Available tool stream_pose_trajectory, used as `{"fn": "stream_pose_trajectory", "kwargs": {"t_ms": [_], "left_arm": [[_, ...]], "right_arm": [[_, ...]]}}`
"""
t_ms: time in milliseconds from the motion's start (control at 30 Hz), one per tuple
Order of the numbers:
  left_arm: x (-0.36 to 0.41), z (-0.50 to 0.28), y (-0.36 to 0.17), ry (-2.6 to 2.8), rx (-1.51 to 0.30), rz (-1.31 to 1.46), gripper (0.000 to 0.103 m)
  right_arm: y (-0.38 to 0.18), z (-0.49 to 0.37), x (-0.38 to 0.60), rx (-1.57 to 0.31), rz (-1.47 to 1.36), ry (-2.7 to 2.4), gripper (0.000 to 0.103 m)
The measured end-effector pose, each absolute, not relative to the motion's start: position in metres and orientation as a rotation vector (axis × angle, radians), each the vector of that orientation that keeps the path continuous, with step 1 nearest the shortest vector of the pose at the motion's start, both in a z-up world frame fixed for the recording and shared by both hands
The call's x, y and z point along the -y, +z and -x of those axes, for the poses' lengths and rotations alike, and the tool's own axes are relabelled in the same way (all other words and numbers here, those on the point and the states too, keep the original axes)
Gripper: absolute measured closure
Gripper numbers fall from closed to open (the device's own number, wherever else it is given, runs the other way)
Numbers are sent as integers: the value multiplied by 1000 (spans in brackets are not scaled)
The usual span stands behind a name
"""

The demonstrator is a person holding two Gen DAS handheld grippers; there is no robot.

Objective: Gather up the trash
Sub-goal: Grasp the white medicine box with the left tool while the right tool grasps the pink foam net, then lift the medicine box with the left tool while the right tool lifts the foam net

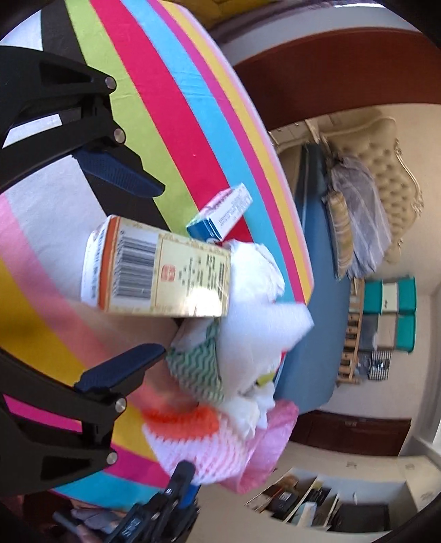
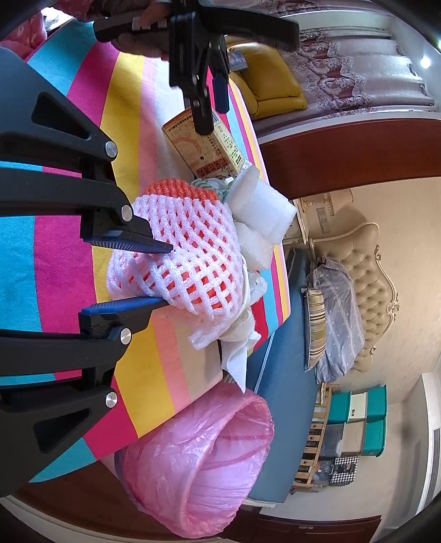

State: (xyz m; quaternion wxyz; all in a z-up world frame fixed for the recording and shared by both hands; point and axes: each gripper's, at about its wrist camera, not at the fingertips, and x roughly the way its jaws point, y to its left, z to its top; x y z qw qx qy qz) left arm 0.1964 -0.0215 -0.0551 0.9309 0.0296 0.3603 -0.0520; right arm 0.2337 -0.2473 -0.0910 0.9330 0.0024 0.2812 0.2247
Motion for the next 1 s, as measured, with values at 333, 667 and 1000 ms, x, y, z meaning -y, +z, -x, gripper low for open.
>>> {"fn": "stream_pose_trajectory", "kwargs": {"t_ms": [333, 667, 1000], "left_arm": [[35, -182, -66, -77, -731, -94, 54], [54, -144, -55, -51, -634, -104, 54], [63, -124, -50, -49, -573, -108, 54]], "right_arm": [[-92, -227, 245, -555, 14, 465, 77], [-90, -218, 248, -531, 15, 467, 77], [-84, -210, 255, -496, -12, 464, 77]]}}
